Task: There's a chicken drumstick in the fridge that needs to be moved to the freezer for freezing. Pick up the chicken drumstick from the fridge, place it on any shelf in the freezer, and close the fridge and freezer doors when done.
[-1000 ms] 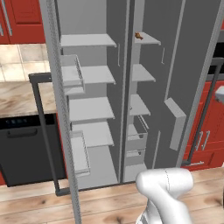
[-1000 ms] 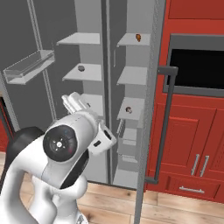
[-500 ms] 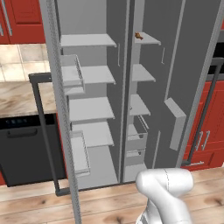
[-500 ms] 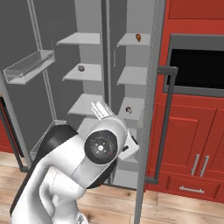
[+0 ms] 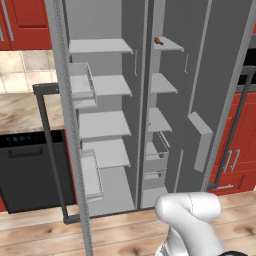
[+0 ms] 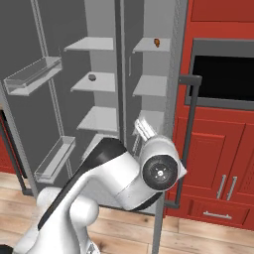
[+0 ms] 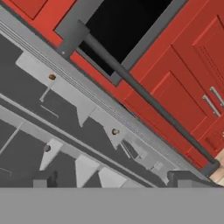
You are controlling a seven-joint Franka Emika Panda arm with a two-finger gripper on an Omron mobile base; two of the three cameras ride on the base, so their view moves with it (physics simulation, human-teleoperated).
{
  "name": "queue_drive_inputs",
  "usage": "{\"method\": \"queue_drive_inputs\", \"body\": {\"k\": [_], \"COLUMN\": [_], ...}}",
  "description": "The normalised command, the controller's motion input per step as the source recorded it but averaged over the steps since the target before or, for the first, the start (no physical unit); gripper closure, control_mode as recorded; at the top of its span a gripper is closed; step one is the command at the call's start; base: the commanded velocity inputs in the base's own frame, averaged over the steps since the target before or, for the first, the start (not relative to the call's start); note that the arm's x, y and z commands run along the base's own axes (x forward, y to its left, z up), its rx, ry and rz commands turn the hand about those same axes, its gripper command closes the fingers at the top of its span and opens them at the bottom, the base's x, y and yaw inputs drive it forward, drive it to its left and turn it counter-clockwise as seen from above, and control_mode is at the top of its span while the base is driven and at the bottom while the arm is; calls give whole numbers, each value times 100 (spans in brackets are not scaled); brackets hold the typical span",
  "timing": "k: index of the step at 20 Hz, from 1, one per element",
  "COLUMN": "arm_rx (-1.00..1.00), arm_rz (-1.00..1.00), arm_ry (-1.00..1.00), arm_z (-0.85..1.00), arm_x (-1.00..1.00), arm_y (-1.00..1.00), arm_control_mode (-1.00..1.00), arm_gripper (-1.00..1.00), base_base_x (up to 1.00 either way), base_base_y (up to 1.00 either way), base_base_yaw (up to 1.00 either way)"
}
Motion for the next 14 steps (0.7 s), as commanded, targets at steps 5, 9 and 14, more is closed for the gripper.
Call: {"method": "queue_drive_inputs", "body": {"k": [5, 9, 14], "arm_rx": [8, 1, 7], "arm_rz": [0, -1, 0], "arm_ry": [0, 0, 2], "arm_z": [-36, -47, -24], "arm_x": [30, 52, 46], "arm_y": [-55, -24, -15], "arm_control_mode": [-100, -100, -100], "arm_gripper": [-100, -100, -100], "base_base_x": [0, 0, 0], "base_base_y": [0, 0, 0], "base_base_yaw": [0, 0, 0]}}
